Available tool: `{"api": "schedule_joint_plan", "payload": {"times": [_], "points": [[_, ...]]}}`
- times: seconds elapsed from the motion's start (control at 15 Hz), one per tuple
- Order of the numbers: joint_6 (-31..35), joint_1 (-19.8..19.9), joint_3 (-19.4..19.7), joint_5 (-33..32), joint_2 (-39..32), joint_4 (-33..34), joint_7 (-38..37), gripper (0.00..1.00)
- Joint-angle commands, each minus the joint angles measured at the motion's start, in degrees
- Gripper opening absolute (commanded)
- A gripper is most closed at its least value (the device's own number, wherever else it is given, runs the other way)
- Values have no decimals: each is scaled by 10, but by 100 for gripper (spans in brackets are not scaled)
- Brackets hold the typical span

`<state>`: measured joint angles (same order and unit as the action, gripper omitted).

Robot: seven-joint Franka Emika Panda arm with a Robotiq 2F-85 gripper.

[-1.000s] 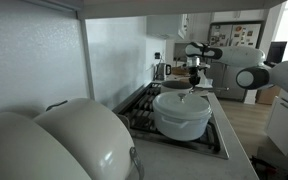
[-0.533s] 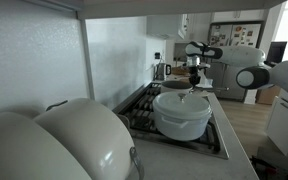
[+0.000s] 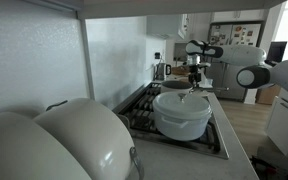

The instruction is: Move the pot at the right to the left then remove the lid on the pot on the right and place it on the stove

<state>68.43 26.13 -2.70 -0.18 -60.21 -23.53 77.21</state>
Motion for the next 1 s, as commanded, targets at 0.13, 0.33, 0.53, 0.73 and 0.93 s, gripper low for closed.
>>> {"api": "schedule_joint_plan", "payload": {"times": [0.13, 0.33, 0.53, 0.73, 0.93], "points": [[4, -9, 0, 0, 34, -20, -11, 100], [13, -16, 2, -4, 44, -16, -10, 100], [21, -20, 3, -5, 57, -15, -8, 100], [26, -24, 5, -7, 70, -16, -9, 100], [37, -29, 6, -11, 84, -12, -8, 100]]}}
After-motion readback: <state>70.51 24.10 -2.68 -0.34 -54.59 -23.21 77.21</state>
